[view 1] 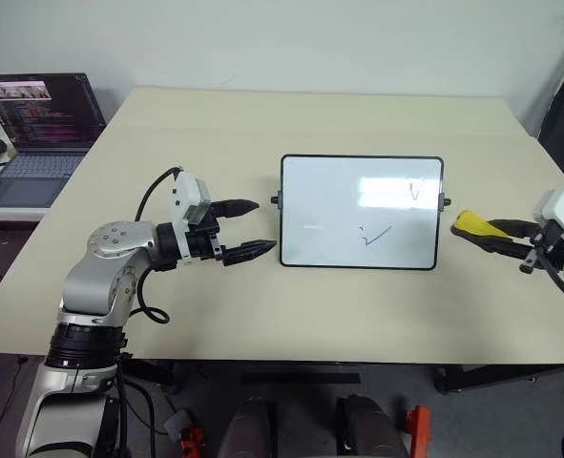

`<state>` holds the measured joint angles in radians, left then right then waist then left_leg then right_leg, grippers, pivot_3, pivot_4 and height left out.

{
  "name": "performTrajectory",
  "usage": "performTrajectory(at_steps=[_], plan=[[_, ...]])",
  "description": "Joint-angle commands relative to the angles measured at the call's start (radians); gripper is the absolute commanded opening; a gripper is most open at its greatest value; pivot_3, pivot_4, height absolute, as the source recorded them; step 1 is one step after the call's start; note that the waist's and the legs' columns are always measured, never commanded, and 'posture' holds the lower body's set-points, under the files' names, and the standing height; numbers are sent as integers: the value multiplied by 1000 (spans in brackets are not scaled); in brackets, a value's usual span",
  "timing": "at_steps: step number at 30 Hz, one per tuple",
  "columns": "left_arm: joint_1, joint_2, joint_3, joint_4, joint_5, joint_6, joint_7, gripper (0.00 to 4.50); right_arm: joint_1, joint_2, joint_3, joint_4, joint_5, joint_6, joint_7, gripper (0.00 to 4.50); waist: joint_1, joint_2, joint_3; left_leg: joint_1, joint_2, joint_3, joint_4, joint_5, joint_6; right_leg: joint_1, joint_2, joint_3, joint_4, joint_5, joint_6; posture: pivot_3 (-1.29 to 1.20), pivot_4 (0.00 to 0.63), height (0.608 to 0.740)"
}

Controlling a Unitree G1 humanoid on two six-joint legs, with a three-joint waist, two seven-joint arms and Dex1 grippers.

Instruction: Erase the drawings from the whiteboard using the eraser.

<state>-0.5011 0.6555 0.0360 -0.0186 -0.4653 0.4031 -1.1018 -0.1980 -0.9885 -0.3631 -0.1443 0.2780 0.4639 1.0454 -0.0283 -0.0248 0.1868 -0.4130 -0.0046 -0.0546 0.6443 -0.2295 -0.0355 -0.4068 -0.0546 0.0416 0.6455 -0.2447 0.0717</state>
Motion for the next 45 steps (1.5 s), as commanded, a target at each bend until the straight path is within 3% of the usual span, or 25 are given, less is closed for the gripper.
performTrajectory(at_steps=[1, 19, 45], plan=[[-33, 7, 14, -6, -6, -11, -4, 4500, -13, -25, -28, 21, 11, -52, 2, 857, -4, 0, 0, 1, 0, 0, 0, 0, 0, 1, 0, 0, 0, 0, 1, 0, 150, 740], [-9, 48, 47, -62, -15, 11, 21, 4500, -92, -50, 46, 201, -11, -161, 9, 857, -2, 0, 0, 1, 0, 0, 0, 0, 0, 1, 0, 1, 0, 1, 0, 0, 150, 740], [-47, 47, 36, -33, 1, -30, 30, 4500, -114, -54, 52, 218, -8, -167, 6, 857, -2, 0, 0, 1, 0, 0, 0, 0, 0, 1, 0, 1, 1, 1, 0, 0, 150, 740]])
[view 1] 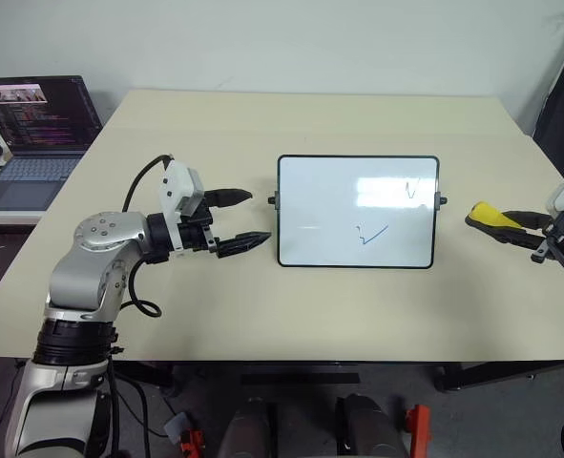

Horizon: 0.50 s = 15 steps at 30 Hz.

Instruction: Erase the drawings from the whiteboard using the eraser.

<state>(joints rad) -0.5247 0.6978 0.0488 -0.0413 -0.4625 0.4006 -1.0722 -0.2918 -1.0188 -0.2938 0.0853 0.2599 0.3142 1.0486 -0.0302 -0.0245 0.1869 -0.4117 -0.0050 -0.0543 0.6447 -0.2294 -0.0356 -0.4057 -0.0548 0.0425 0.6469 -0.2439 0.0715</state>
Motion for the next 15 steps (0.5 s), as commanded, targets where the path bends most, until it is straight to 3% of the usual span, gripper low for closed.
performTrajectory(at_steps=[1, 10, 15], plan=[[-24, 5, 22, -10, -1, -29, -1, 4500, -20, -24, -18, -11, 10, -17, 3, 857, 0, 0, 0, 0, 0, 0, 0, 0, 0, 0, 0, 0, 0, 0, 0, 0, 150, 740], [-37, 2, 15, 3, 4, -38, -3, 4500, -26, -4, -24, -42, 37, 1, -11, 857, 0, 0, 0, 0, 0, 0, 0, 0, 0, 0, 0, 0, 0, 0, 0, 0, 150, 740], [-28, 0, 0, 28, 21, -53, -17, 4500, -82, 110, 43, -144, 80, 29, -61, 857, -6, 0, 0, 2, 0, 1, 0, 0, 0, 0, 0, 1, 2, 0, 0, 0, 150, 740]])
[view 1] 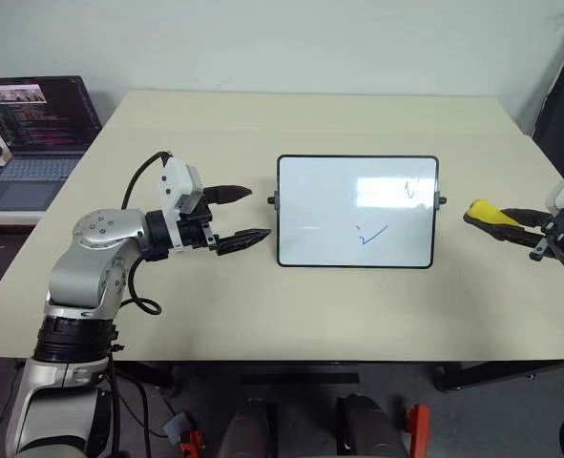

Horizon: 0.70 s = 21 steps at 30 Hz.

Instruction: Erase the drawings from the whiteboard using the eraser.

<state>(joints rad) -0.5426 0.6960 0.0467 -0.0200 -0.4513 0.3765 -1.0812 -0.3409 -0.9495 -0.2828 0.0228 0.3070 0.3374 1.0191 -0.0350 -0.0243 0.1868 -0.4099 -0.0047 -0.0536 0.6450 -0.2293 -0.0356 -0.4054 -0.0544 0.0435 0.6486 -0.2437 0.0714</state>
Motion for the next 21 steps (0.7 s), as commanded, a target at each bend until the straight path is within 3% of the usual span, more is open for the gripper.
performTrajectory(at_steps=[1, 6, 21], plan=[[-9, 0, -1, 9, 14, -32, -9, 4500, -38, 74, 51, -98, 26, 4, -54, 857, -1, 0, 0, 1, 0, 0, 0, 0, 0, 0, 0, 0, 0, 0, 0, 0, 150, 740], [-17, -12, -3, 10, 15, -30, -4, 4500, -53, 194, 121, -116, -24, -33, -154, 857, 4, 0, 0, 1, -1, 0, 0, 0, 0, 1, 0, 0, 1, 0, 0, 0, 150, 740], [-8, -24, -10, -5, 12, -21, -3, 4500, -41, 308, 230, -114, -76, -102, -217, 857, 4, 0, 0, 1, -1, -1, 0, 0, 0, 1, 0, 0, 1, 0, 0, 0, 150, 740]])
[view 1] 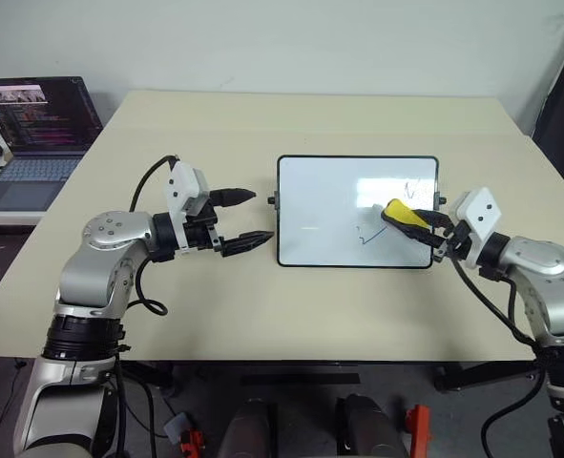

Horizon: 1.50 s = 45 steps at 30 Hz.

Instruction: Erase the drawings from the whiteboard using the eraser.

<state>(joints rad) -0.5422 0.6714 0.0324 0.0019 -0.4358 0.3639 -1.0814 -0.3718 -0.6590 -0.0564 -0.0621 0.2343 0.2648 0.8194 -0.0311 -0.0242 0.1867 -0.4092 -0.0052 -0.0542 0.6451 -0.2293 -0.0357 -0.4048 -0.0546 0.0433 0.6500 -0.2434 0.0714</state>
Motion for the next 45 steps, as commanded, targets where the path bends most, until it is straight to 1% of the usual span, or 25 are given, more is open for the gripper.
performTrajectory(at_steps=[1, 7, 13, 21, 28, 32, 34, 38, 39, 42, 45], plan=[[-10, 0, 4, -27, -4, -8, -3, 4500, -12, 26, 11, -28, -8, -34, -21, 857, 0, 0, 0, 0, 0, 0, 0, 0, 0, 0, 0, 0, 0, 0, 0, 0, 150, 740], [-2, -3, 3, -35, -6, -5, 0, 4500, -37, 63, 53, -1, -45, -69, -39, 857, 0, 0, 0, 0, 0, 0, 0, 0, 0, 0, 0, 0, 0, 0, 0, 0, 150, 740], [-15, 2, 4, -29, -6, -2, -4, 4500, -49, 67, 64, 43, -82, -104, -55, 857, 0, 0, 0, 0, 0, 0, 0, 0, 0, 0, 0, 0, 0, 0, 0, 0, 150, 740], [-8, 5, 5, -38, -6, 0, -2, 4500, -91, 65, 77, 171, -172, -174, -111, 857, 0, 0, 0, 0, 0, 0, 0, 0, 0, 0, 0, 0, 1, 0, 0, 0, 150, 740], [2, 10, 11, -49, -8, 3, 2, 4500, -110, 98, 129, 255, -236, -190, -143, 857, -3, 0, 0, 1, 0, 1, 0, 0, 0, 0, 0, 0, 1, 0, 0, 0, 150, 740], [7, 10, 14, -56, -10, 6, 7, 4500, -99, 161, 163, 286, -235, -157, -156, 856, -14, -1, -1, 7, 0, 3, 0, 0, 0, 4, 0, 3, 5, 0, -1, 0, 150, 740], [11, 10, 16, -61, -12, 7, 9, 4500, -88, 189, 180, 307, -239, -153, -153, 856, -22, -1, -1, 14, 1, 2, 0, 0, 0, 10, 1, 2, 6, -1, -2, 0, 150, 740], [18, 10, 19, -65, -14, 9, 10, 4500, -64, 223, 269, 335, -294, -175, -137, 855, -26, -1, -1, 27, 2, 2, 0, 0, 0, 22, 2, 2, 6, -6, -2, 0, 150, 740], [18, 9, 19, -66, -14, 10, 10, 4500, -60, 235, 284, 332, -301, -178, -136, 855, -27, -2, -1, 30, 2, 2, 0, 0, 0, 24, 2, 2, 7, -9, -6, 0, 150, 740], [14, 7, 18, -64, -12, 12, 11, 4500, -58, 263, 302, 327, -303, -173, -146, 854, -29, -3, -2, 35, 3, 2, 0, 0, 0, 28, 2, 2, 8, -9, -7, 0, 150, 740], [13, 7, 18, -65, -13, 14, 12, 4500, -63, 263, 295, 325, -302, -167, -155, 853, -28, -3, -2, 36, 3, 1, 0, 1, 1, 29, 2, 2, 8, -9, -7, 0, 150, 740]])
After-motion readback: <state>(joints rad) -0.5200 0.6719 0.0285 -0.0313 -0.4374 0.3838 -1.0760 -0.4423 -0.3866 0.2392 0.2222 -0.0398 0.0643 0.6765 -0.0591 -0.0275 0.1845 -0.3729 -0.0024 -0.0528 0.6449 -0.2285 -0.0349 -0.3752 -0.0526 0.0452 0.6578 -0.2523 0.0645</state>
